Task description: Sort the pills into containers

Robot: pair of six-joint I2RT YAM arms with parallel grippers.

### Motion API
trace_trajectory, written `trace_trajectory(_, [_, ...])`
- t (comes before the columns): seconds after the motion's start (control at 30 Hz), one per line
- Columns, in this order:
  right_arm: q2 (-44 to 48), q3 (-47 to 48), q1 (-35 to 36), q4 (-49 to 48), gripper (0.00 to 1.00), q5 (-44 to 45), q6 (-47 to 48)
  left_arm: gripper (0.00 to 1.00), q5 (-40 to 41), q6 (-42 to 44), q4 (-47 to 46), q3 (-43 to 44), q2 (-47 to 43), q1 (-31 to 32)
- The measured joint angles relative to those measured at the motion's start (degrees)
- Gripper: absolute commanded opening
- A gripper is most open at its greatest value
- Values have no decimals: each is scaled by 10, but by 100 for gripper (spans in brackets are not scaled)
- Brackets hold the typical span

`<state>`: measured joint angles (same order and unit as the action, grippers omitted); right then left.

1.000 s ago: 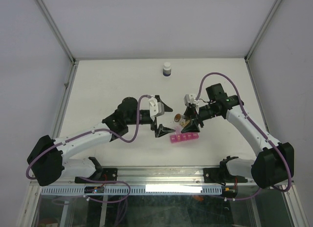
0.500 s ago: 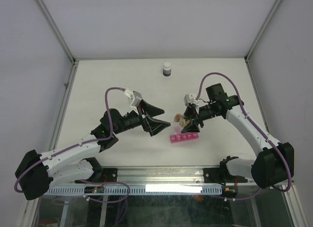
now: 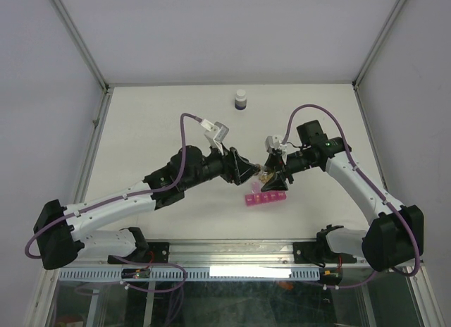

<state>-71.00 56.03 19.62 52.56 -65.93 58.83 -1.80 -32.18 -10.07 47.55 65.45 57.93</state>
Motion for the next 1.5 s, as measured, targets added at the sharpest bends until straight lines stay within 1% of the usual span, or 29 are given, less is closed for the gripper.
trace_trajectory(0.27, [0, 0, 0, 0, 0, 0, 0, 54, 3, 1, 45, 31, 49, 3])
trace_trajectory(0.43, [0, 0, 0, 0, 0, 1, 0, 50, -2, 2, 50, 37, 58, 7])
trace_trajectory(0.5, [0, 0, 0, 0, 0, 1, 0, 47, -5, 2, 52, 37, 58, 7])
trace_trajectory(0.57, [0, 0, 0, 0, 0, 1, 0, 41, -13, 2, 52, 38, 60, 7])
trace_trajectory(0.7, [0, 0, -2, 1, 0, 5, 0, 23, -27, 11, 55, 48, 70, 6])
trace_trajectory(0.77, [0, 0, -3, 3, 0, 6, 0, 19, -32, 17, 56, 50, 73, 5])
trace_trajectory(0.87, [0, 0, -3, 7, 0, 6, 0, 10, -44, 39, 56, 52, 73, 5])
trace_trajectory(0.93, [0, 0, -3, 13, 0, 5, 2, 9, -59, 71, 55, 52, 73, 4])
trace_trajectory(1.0, [0, 0, -3, 17, 0, 5, 3, 12, -84, 114, 52, 52, 73, 1])
trace_trajectory(1.1, [0, 0, -2, 19, 0, 3, 11, 13, -129, 206, 43, 49, 73, -4])
trace_trajectory(1.23, [0, 0, 3, 31, 0, 3, 18, 13, -208, 368, 36, 43, 73, -13])
trace_trajectory(1.33, [1, 0, 7, 36, 0, 0, 22, 15, -273, 485, 43, 43, 73, -26])
trace_trajectory(1.37, [1, 0, 8, 35, 0, 0, 21, 19, -292, 513, 45, 44, 75, -32])
trace_trajectory(1.4, [1, 0, 8, 35, 0, 1, 21, 30, -309, 535, 47, 45, 77, -38])
trace_trajectory(1.47, [1, 0, 7, 32, 0, 3, 19, 60, -342, 568, 52, 53, 87, -51])
trace_trajectory(1.5, [1, 0, 7, 29, 0, 5, 18, 72, -354, 578, 54, 57, 92, -56])
